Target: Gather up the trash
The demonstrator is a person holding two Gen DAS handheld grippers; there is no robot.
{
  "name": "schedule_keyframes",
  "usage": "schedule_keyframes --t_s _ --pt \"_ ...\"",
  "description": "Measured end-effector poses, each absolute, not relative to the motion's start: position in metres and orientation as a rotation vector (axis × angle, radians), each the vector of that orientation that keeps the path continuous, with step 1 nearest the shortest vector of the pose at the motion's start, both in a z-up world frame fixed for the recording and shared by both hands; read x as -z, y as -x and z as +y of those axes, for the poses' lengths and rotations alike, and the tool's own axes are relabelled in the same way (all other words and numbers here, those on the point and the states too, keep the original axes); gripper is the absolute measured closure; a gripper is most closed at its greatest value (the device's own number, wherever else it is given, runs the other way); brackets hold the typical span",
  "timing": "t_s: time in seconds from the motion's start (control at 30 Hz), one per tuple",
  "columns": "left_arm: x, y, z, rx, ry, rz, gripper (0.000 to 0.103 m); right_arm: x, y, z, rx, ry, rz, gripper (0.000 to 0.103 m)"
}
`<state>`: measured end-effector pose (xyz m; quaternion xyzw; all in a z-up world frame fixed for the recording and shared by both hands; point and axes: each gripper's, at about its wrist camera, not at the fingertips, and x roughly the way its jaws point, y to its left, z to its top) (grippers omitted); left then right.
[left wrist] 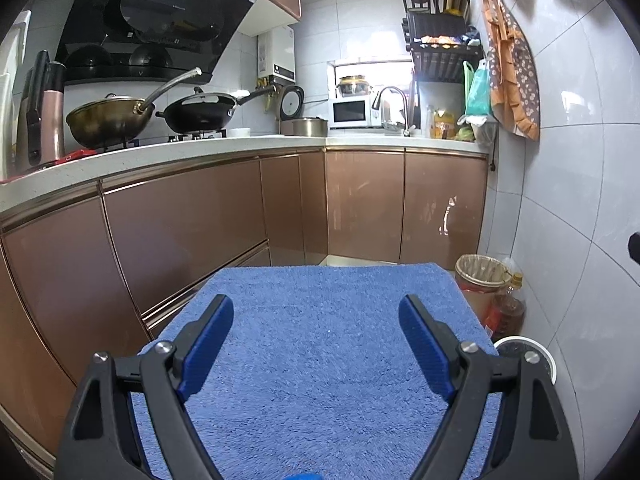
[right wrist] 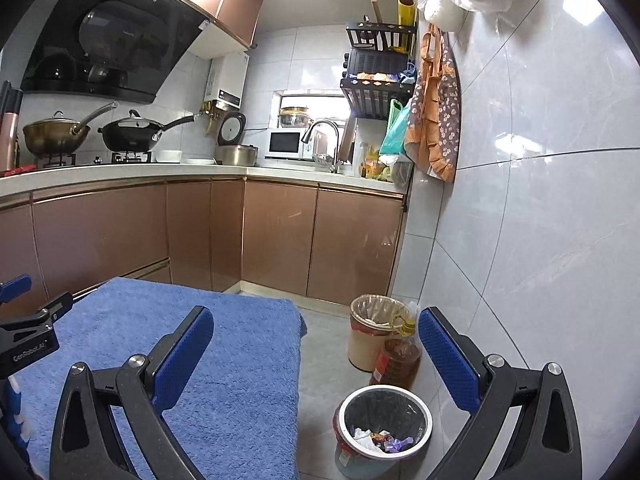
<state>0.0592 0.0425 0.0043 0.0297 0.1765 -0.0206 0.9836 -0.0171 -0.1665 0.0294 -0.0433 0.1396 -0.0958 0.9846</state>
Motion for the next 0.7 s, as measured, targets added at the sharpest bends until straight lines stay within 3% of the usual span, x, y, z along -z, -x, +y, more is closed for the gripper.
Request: schedule_keyframes --t_s 0.7 --pt "-0.028 -0.027 0.034 0.061 -0.055 0.270 0.018 -0.033 0.031 -0.166 0.167 0.071 0.239 0.000"
